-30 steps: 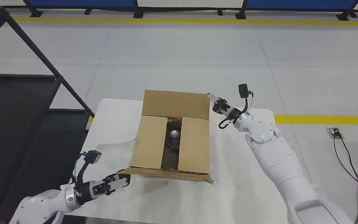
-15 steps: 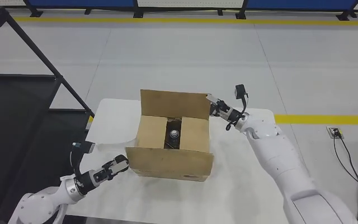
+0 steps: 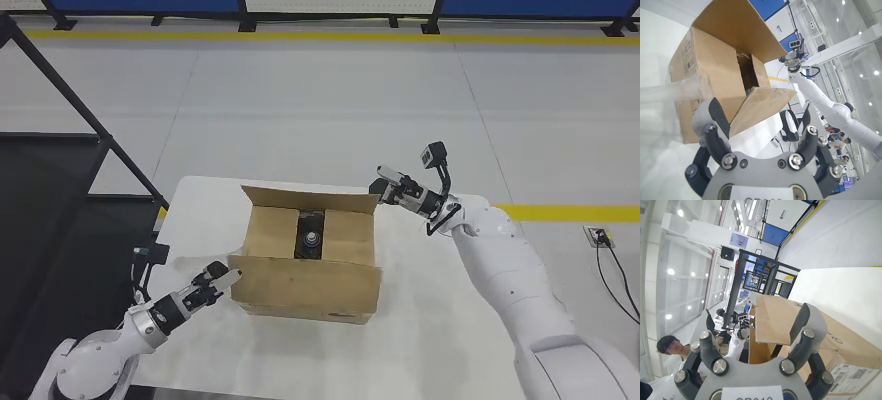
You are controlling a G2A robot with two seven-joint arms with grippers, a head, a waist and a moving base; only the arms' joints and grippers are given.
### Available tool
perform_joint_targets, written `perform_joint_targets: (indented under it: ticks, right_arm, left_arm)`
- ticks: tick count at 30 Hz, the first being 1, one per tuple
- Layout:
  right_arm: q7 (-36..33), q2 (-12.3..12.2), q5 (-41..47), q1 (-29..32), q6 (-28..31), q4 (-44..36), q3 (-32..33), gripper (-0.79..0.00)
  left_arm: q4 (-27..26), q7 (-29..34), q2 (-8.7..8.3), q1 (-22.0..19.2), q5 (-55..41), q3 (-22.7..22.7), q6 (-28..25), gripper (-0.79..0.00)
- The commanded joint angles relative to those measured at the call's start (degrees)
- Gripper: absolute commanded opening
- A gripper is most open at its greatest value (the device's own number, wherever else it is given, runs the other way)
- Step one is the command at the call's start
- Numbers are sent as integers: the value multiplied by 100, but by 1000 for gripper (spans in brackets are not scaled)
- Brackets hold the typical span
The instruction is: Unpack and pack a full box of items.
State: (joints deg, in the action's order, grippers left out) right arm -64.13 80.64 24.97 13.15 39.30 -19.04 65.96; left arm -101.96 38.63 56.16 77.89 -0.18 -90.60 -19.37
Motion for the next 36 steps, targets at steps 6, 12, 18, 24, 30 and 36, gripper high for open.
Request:
perform_joint_targets:
  ticks: [6, 12, 18, 24, 30, 36]
  right_arm:
    - [-323, -93, -9, 119, -239, -494, 27, 0]
    - [-405, -163, -171, 244, -344, -833, 9, 0]
    - [-456, -214, -317, 352, -522, -1171, -13, 0]
    - [-552, -271, -480, 488, -736, -1558, -46, 0]
    - [-438, -324, -722, 602, -1735, -1854, -118, 0]
    - [-196, -342, -782, 839, -2621, -2282, -184, 0]
  left_arm:
    - [42, -221, 31, -220, 425, 301, 88, 0]
    - [80, -298, 49, -349, 545, 441, 136, 0]
    - [102, -377, 65, -443, 664, 550, 184, 0]
    - [170, -450, 78, -515, 860, 647, 301, 0]
    - [218, -504, 93, -602, 1072, 768, 382, 0]
    - [259, -527, 109, -676, 1149, 858, 394, 0]
